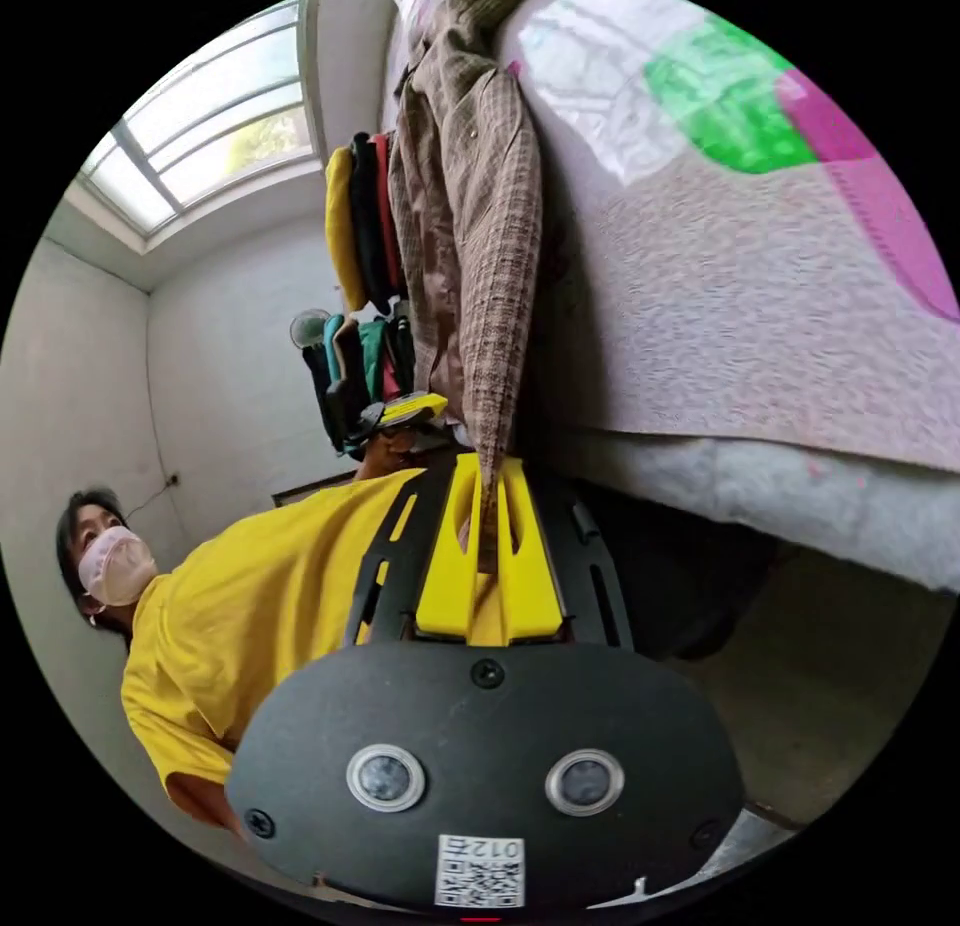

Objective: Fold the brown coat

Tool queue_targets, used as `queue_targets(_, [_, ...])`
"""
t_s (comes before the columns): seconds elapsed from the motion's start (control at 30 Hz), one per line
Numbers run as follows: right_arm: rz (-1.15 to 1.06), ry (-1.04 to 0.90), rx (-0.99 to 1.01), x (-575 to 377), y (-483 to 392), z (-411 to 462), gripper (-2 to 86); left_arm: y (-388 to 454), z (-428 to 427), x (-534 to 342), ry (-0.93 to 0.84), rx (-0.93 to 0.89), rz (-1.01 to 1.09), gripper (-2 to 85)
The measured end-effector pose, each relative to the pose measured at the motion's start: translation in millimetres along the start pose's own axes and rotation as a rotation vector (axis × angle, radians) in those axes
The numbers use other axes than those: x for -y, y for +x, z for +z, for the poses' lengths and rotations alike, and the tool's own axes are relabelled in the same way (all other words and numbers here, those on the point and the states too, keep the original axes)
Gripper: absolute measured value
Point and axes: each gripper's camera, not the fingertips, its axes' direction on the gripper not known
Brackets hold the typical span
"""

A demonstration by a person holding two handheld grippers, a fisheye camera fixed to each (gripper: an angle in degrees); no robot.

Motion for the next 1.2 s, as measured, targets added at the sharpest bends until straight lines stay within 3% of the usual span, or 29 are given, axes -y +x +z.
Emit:
queue_targets(0.1, [0.009, 0.041, -0.077, 4, 14, -24, 3.0, 21, 15, 18, -0.009, -0.024, 0.014, 0.4])
queue_targets(0.3, [0.063, -0.118, -0.146, 49, 52, 49, 4.0, 49, 31, 38, -0.067, 0.053, -0.017, 0.6])
queue_targets(0.4, [0.083, -0.063, -0.219, 55, 58, 49, 6.4, 46, 11, 24, 0.021, 0.106, -0.125, 0.8])
queue_targets(0.57, [0.044, 0.125, -0.491, 51, 37, 4, 7.1, 22, -38, -48, 0.158, 0.426, -0.574, 2.6])
queue_targets(0.67, [-0.041, 0.238, -0.63, 62, 11, -5, 6.0, 31, -40, -76, 0.068, 0.644, -0.616, 5.6])
queue_targets(0.77, [-0.155, 0.275, -0.71, 91, -14, 18, 4.9, 44, -23, -81, -0.041, 0.721, -0.556, 8.9])
queue_targets(0.97, [-0.332, 0.089, -0.599, 168, -30, 116, 2.2, 75, 20, -54, -0.21, 0.962, -0.399, 10.8])
queue_targets(1.2, [-0.551, -0.122, -0.556, 260, -67, 239, 2.0, 89, -2, -51, -0.326, 0.9, -0.451, 2.1])
